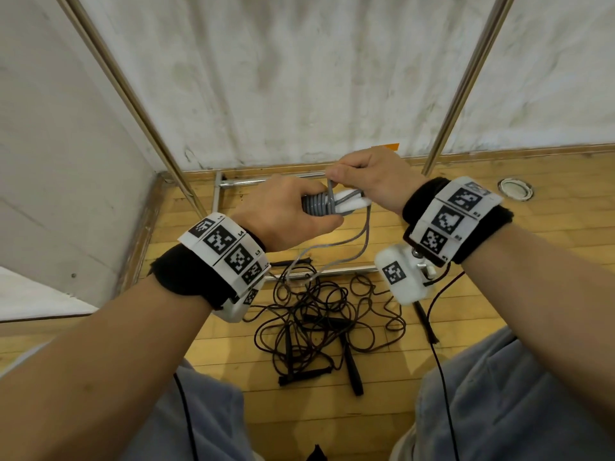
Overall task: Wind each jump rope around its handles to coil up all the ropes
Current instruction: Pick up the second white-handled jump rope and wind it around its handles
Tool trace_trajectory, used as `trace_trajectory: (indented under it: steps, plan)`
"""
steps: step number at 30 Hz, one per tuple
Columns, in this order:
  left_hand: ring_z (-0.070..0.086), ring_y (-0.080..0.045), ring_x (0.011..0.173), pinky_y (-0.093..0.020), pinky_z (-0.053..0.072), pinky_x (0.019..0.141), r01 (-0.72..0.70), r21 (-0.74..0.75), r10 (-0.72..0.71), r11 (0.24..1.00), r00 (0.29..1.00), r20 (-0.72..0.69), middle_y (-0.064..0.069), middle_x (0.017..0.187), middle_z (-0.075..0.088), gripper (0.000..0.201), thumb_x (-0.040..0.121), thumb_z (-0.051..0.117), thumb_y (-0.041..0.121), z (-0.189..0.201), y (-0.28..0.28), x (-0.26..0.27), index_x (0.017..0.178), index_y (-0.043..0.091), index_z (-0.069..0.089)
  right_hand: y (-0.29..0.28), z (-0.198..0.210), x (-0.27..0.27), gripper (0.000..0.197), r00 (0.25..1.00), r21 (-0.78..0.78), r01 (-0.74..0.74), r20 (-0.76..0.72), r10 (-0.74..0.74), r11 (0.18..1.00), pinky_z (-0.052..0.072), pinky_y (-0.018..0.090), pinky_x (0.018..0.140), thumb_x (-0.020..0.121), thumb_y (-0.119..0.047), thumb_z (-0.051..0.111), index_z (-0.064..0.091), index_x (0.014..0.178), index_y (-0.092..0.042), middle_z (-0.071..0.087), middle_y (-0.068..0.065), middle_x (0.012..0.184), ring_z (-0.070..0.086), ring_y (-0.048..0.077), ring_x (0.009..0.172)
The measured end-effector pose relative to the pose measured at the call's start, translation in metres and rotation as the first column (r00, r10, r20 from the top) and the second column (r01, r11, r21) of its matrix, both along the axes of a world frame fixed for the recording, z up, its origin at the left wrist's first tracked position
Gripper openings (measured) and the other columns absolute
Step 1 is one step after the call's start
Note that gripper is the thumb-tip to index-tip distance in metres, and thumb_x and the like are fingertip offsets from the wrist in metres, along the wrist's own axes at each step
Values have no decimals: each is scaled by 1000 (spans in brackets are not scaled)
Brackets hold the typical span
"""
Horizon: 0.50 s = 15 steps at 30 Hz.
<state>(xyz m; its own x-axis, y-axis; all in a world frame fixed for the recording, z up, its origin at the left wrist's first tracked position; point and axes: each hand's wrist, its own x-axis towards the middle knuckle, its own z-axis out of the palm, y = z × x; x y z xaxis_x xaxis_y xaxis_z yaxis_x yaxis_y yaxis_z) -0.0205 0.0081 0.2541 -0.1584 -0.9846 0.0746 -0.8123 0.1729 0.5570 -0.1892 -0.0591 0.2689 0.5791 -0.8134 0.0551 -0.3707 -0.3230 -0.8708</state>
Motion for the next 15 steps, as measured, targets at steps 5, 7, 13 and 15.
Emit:
trace_trajectory:
  steps: [5,7,13,15]
  plan:
    - [47,-6,50,-28,36,50,2,-10,-4,1000,986,-165,15,55,53,19,74,70,49,13,7,-5,80,31,68,-5,-7,-4,19,954,330,-105,301,1,938,43,21,59,81,-27,62,73,69,-17,66,-6,67,57,9,62]
    - [58,-19,58,-39,48,55,-44,-9,40,999,956,-289,2,63,60,26,73,67,48,19,8,-7,90,29,70,-6,-13,-1,29,926,401,-103,373,-60,910,35,25,53,88,-22,58,73,63,-21,60,-4,60,46,12,55]
    - [62,-32,70,-52,51,65,-210,-136,147,968,916,-372,-13,77,64,30,84,57,46,25,4,-2,91,17,62,8,-30,13,33,952,356,-42,296,-70,934,31,23,47,99,-30,42,59,73,-18,39,-10,49,32,9,44]
    - [63,-32,72,-51,53,68,-287,-144,209,947,892,-400,-10,79,64,30,85,55,47,25,-2,6,96,20,59,16,-33,19,34,971,323,-4,229,-74,946,30,25,47,100,-33,38,58,77,-18,38,-11,48,31,9,43]
